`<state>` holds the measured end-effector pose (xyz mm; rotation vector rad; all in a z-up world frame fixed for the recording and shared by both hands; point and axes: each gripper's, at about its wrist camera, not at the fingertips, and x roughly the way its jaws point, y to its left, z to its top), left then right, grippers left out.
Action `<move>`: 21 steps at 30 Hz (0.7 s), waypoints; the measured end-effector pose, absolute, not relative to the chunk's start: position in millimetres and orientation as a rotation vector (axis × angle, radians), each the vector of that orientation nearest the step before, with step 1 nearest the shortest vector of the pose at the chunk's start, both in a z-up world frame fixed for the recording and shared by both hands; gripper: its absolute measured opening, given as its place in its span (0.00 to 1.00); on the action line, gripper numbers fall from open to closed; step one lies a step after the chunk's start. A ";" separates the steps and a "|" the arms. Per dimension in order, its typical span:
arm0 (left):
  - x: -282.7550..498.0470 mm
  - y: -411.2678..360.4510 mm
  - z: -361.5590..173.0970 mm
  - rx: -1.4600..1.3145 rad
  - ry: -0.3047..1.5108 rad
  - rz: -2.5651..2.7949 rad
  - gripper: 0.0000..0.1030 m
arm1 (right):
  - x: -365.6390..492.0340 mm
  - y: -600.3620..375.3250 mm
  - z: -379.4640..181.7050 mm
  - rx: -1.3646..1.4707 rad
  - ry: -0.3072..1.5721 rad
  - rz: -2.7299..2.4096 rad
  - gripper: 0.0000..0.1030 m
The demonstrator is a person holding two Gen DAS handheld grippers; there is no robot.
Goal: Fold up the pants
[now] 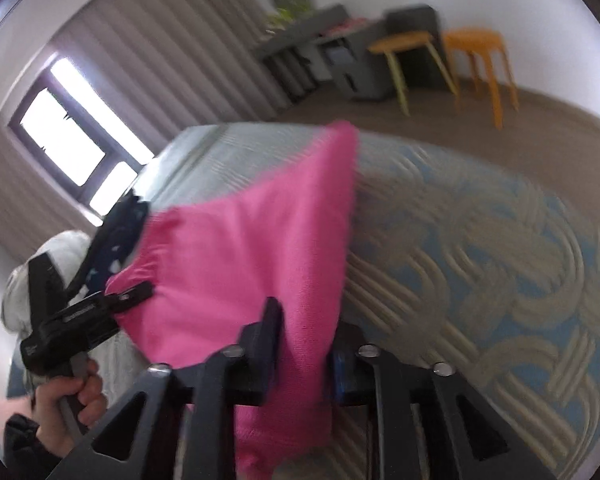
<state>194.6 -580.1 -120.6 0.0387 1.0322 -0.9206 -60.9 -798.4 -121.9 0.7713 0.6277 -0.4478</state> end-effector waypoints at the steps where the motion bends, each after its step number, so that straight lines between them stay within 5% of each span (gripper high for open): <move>1: 191.7 -576.9 -118.9 0.070 1.012 -0.918 0.52 | -63.9 -797.9 -120.7 0.755 0.631 -0.461 0.27; 7: 189.4 -557.5 -77.4 0.161 0.847 -0.863 0.52 | -70.5 -786.7 -91.3 0.609 0.655 -0.616 0.42; 11: 175.4 -567.7 -36.9 0.160 0.748 -0.920 0.23 | -74.5 -782.0 -49.5 0.590 0.534 -0.582 0.42; 13: 167.4 -582.6 -32.1 0.175 0.733 -0.951 0.11 | -63.2 -778.9 -37.0 0.580 0.507 -0.554 0.29; 14: 163.8 -594.3 -33.5 0.194 0.726 -0.963 0.10 | -54.7 -776.6 -33.7 0.584 0.503 -0.540 0.13; 15: 162.5 -601.1 -37.1 0.209 0.728 -0.966 0.10 | -47.6 -773.0 -33.0 0.575 0.505 -0.536 0.09; 21: 181.0 -633.6 -104.5 0.243 0.915 -0.902 0.07 | -9.7 -761.6 -68.2 0.524 0.617 -0.588 0.07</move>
